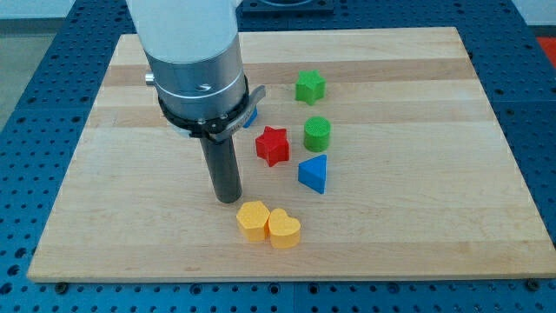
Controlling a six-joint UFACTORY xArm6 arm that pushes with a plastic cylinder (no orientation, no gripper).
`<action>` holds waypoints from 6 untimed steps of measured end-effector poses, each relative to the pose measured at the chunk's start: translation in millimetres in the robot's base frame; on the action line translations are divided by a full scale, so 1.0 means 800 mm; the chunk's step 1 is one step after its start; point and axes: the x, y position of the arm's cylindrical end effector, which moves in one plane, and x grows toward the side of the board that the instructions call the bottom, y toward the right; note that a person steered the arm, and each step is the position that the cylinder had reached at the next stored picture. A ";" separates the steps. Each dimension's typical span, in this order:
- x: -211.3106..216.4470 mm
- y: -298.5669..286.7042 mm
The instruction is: Slide the blue cube towards center left
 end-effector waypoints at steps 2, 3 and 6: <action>-0.068 -0.021; -0.071 0.003; -0.147 0.035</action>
